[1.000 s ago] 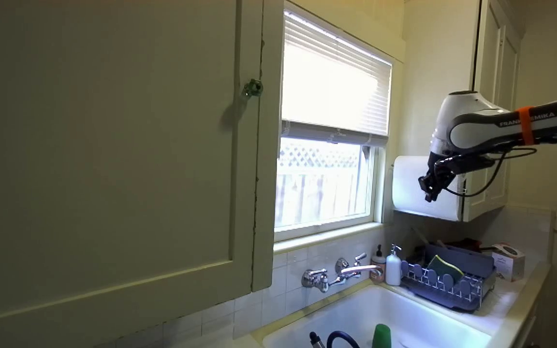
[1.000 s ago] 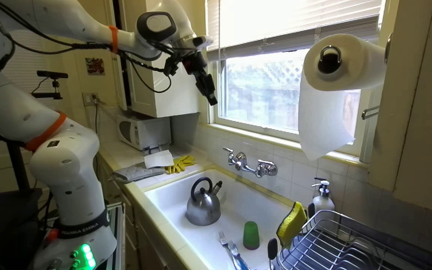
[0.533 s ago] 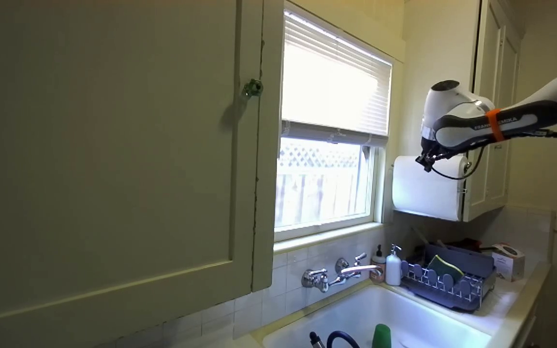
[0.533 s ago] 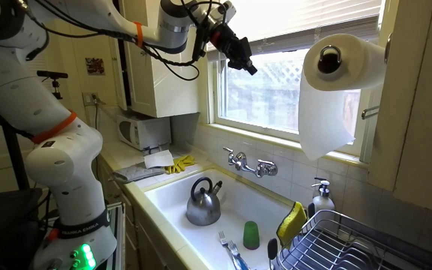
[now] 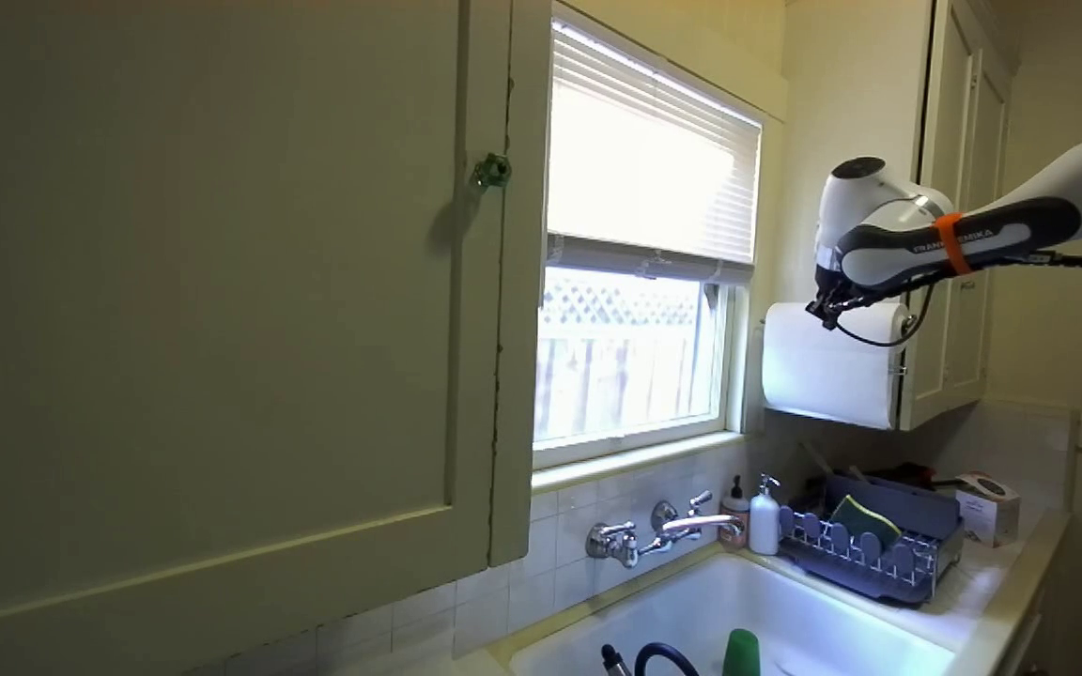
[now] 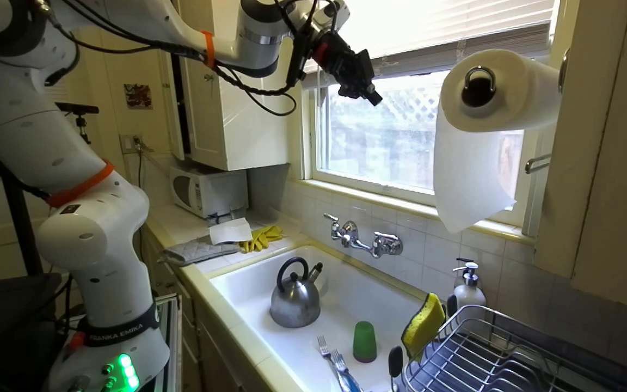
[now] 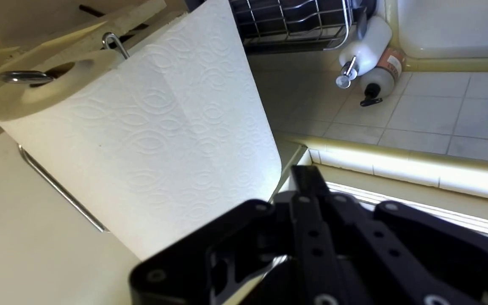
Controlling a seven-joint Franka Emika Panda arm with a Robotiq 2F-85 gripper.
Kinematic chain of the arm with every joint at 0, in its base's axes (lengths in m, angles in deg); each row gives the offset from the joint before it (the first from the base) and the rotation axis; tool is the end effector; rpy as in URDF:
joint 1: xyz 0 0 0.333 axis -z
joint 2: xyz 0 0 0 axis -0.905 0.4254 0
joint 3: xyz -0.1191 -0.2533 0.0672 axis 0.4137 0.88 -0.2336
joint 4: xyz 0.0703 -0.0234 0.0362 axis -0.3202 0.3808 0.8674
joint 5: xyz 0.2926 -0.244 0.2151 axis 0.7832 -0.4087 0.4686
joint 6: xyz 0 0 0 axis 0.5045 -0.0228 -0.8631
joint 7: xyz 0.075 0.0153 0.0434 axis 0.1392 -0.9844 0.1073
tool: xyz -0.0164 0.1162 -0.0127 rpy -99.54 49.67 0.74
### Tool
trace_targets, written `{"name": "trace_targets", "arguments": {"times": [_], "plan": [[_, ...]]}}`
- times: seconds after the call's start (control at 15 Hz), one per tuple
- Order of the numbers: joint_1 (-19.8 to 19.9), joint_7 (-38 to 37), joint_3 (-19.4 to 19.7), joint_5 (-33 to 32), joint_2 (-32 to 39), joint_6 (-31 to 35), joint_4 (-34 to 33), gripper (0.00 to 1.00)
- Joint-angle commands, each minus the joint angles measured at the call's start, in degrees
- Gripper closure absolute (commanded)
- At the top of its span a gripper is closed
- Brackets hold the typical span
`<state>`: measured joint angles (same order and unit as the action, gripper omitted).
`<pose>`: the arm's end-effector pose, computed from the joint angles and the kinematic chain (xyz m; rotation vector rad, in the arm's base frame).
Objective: Roll the paper towel upwards.
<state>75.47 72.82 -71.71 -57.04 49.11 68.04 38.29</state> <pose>0.5110 -0.0331 0.6416 2.4366 0.0537 0.6994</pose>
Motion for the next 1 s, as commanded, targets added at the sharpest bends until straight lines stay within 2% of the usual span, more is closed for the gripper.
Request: {"name": "trace_targets", "arguments": {"times": [0.0, 0.4, 0.67, 0.93], "plan": [[-1.24, 3.80, 3.57, -2.52, 2.02, 1.03, -3.20, 1.00], [-0.94, 8.31, 7.90, -6.74, 4.72, 3.79, -5.09, 1.00], [0.32, 5.41, 8.94, -13.81, 6.69, 9.66, -4.46, 1.00], [0.23, 3.65, 10.50, -18.44, 8.23, 12.41, -4.05, 1.00]]}}
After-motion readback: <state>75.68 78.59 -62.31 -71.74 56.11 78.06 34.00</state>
